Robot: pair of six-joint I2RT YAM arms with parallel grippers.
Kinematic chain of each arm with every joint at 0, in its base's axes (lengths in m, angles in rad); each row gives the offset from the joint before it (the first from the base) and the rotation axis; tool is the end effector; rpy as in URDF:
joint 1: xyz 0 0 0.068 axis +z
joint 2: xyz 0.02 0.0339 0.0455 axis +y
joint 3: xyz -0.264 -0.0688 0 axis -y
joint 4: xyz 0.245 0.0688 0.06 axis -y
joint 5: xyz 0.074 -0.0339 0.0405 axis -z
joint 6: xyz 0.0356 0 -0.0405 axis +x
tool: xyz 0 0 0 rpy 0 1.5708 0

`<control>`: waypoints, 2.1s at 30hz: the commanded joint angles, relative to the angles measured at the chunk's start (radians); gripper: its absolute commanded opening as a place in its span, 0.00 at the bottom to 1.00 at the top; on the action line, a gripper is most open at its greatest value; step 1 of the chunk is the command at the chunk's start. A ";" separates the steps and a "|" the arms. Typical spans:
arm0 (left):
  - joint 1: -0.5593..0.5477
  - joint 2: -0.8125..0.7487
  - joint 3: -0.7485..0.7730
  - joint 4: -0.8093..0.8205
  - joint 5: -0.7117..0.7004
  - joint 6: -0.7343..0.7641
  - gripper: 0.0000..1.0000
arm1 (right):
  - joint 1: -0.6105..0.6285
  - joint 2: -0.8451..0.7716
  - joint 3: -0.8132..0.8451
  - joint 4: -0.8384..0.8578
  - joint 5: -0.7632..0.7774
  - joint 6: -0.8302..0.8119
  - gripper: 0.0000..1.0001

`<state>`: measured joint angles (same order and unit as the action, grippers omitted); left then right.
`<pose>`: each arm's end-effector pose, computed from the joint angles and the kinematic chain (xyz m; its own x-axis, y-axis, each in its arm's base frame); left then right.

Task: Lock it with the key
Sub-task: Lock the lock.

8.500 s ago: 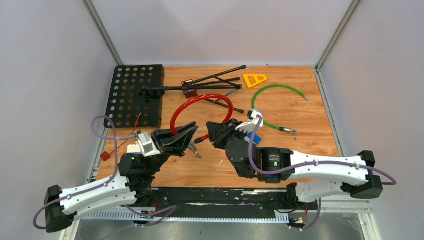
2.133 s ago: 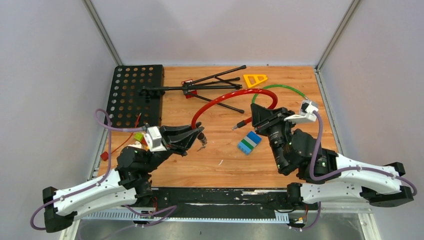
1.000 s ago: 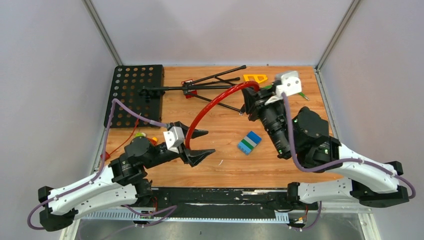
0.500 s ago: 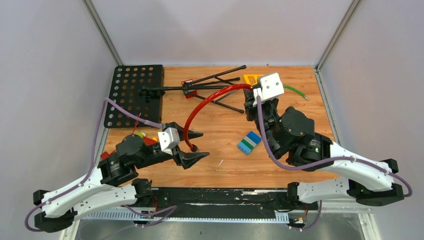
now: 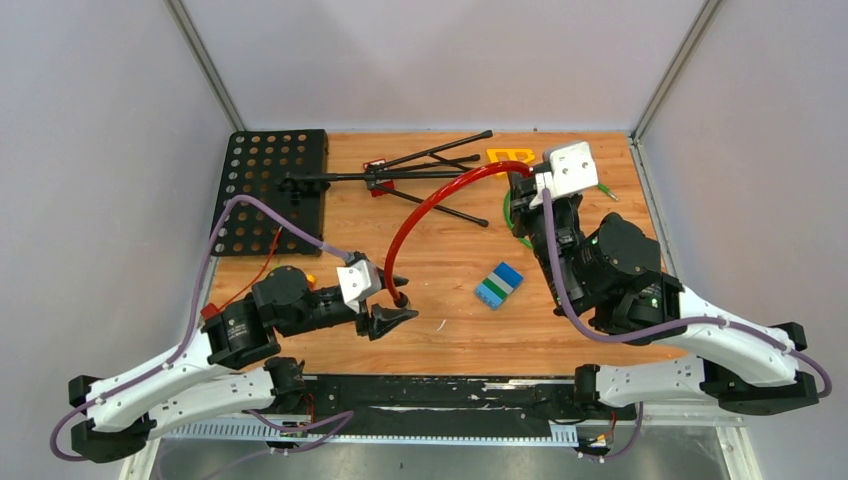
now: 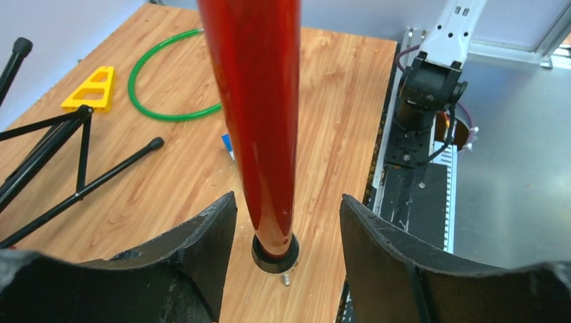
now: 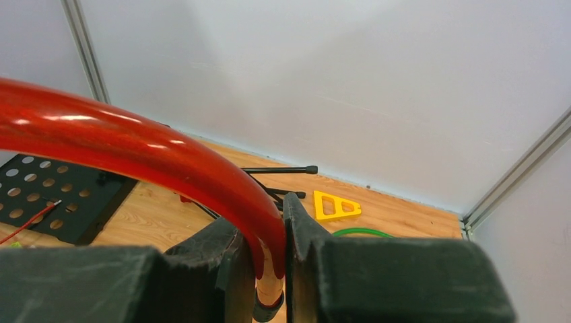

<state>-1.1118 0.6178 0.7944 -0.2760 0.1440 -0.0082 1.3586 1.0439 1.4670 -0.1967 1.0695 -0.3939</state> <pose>0.0593 -0.1315 0.3577 -0.0518 0.0864 -0.9949 0.9501 0.3112 -0.0224 0.0673 0.1643 0.5174 0.1549 -0.1568 -0.9754 -0.2495 0.9491 -0.1922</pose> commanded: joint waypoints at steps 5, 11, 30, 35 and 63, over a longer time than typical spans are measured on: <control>-0.001 0.012 0.082 -0.041 -0.007 0.056 0.65 | -0.001 0.016 0.018 0.041 0.011 -0.015 0.00; 0.000 0.000 0.103 -0.066 -0.021 0.062 0.64 | -0.001 0.036 0.013 0.030 0.018 -0.029 0.00; -0.001 -0.041 0.107 -0.152 -0.065 0.080 0.59 | -0.001 -0.001 -0.011 0.055 0.042 -0.042 0.00; -0.001 -0.022 0.104 -0.146 -0.059 0.081 0.58 | -0.001 0.005 -0.006 0.052 0.036 -0.028 0.00; 0.000 -0.007 0.071 -0.126 -0.084 0.097 0.00 | -0.001 0.014 0.005 0.062 -0.030 0.015 0.00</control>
<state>-1.1118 0.6163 0.8669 -0.4538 0.0700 0.0814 1.3586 1.0668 1.4445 -0.2096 1.0798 -0.4404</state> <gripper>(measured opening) 0.064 0.169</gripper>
